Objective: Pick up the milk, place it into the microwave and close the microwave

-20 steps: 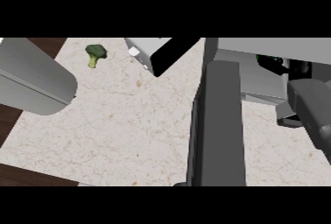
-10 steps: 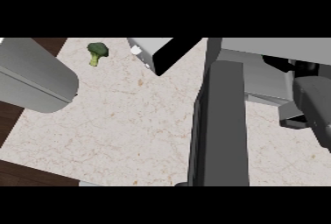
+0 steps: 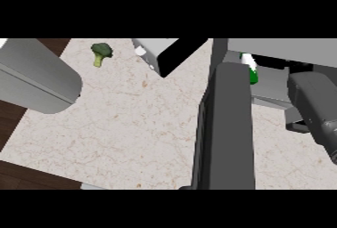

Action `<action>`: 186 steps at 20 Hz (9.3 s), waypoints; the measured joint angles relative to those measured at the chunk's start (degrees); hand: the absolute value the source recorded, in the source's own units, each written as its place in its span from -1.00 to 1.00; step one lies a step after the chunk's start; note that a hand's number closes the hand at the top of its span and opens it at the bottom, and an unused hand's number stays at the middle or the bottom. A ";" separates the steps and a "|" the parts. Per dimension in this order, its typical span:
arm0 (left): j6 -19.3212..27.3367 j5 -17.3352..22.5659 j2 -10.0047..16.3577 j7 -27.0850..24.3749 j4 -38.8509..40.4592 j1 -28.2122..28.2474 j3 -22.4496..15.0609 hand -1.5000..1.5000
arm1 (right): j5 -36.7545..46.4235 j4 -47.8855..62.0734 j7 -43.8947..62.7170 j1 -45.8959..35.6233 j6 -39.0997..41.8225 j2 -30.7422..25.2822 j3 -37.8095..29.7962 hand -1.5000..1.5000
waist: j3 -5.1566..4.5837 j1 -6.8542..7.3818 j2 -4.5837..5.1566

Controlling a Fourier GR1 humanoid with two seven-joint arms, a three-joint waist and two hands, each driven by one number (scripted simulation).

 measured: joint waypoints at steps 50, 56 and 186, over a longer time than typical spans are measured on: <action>-16.24 -19.21 -11.00 -4.60 10.18 2.26 -17.57 -1.00 | -4.44 -0.49 -5.97 6.15 20.48 10.55 -4.12 -1.00 | -0.58 -9.76 -4.95; -17.46 -29.13 -12.62 -10.09 15.04 -0.56 -19.62 -1.00 | -5.82 -1.94 -10.15 12.44 25.84 15.65 -3.75 -1.00 | -0.71 -11.55 -5.80; 73.04 8.15 -13.26 -48.14 77.40 -66.88 -79.82 1.00 | -57.15 -118.16 31.15 81.22 50.78 -4.66 17.86 -1.00 | -0.77 -29.67 -1.27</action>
